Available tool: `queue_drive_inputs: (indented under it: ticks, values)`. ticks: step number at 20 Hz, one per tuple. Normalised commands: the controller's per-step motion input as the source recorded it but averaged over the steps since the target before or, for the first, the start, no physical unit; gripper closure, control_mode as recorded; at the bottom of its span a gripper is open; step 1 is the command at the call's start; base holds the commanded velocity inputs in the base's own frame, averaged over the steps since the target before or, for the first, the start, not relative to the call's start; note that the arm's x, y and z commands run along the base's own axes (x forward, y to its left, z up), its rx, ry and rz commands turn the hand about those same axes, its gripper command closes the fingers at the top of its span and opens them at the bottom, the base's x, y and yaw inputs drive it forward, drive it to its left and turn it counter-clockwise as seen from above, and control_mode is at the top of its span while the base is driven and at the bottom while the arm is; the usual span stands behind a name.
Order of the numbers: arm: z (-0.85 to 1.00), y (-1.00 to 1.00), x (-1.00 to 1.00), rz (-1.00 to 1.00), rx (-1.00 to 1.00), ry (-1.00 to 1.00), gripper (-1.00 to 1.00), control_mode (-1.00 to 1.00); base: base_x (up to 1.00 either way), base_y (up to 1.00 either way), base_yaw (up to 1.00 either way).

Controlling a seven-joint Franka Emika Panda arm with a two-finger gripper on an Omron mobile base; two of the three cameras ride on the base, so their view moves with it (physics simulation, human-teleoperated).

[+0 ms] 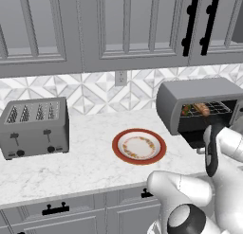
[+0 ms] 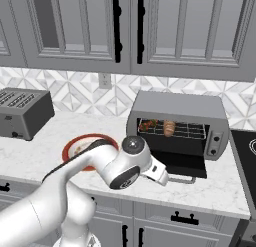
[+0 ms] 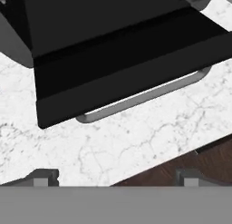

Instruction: Pick up the kebab skewer and baguette bread, and place them inside the toaster oven. Close the toaster oven door and start by setting the timer.

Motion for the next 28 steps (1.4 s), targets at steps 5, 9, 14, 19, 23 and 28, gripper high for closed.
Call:
queue_drive_inputs:
  ticks: [5,9,14,19,23,28]
  values:
    - [-0.35,0.49,0.28,0.13,0.03,0.25,-1.0,-1.0,0.0,0.0,0.0]
    - [-0.28,0.58,0.04,0.06,0.04,0.25,-1.0,-1.0,0.0,0.0,0.0]
    - [-0.37,0.15,0.01,0.01,0.1,0.03,-1.0,-1.0,0.0,0.0,0.0]
    - [-0.2,0.0,0.09,-0.05,0.03,-0.05,-1.0,-1.0,0.0,0.0,0.0]
    - [0.0,0.0,0.27,-0.13,0.0,-0.04,-1.0,-1.0,0.0,0.0,0.0]
    - [-0.04,0.0,0.19,-0.17,-0.03,-0.01,-1.0,-1.0,0.0,0.0,0.0]
